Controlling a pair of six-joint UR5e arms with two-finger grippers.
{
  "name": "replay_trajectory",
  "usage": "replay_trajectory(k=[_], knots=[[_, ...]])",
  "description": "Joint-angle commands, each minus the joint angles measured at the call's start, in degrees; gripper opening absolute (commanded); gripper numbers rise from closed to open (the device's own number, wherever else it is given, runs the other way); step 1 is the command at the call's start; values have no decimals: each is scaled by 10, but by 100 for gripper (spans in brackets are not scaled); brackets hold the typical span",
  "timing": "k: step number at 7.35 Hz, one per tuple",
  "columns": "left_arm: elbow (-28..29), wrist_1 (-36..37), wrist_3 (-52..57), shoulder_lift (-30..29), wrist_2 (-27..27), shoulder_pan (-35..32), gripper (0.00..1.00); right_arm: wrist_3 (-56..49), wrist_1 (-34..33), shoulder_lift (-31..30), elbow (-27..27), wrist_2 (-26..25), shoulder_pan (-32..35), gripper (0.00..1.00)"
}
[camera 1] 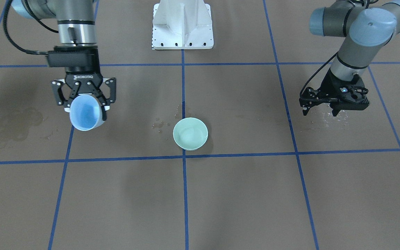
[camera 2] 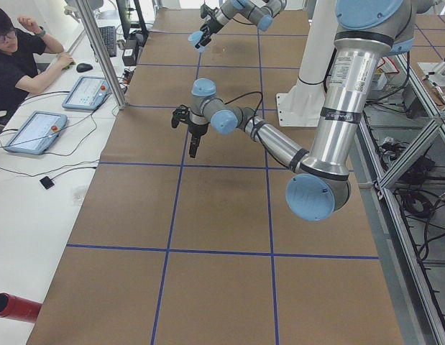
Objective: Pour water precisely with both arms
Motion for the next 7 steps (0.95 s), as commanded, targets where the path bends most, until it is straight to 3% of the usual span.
replay_trajectory(k=[1, 3, 7], knots=[[0, 0, -4, -1, -1, 0, 100, 131, -6, -104, 12, -85, 3, 0], [0, 0, -8, -1, -1, 1, 100, 270, -5, -187, 2, -205, -63, 0], [-3, 0, -15, 0, -1, 1, 100, 468, -1, -312, -19, -324, -193, 0]])
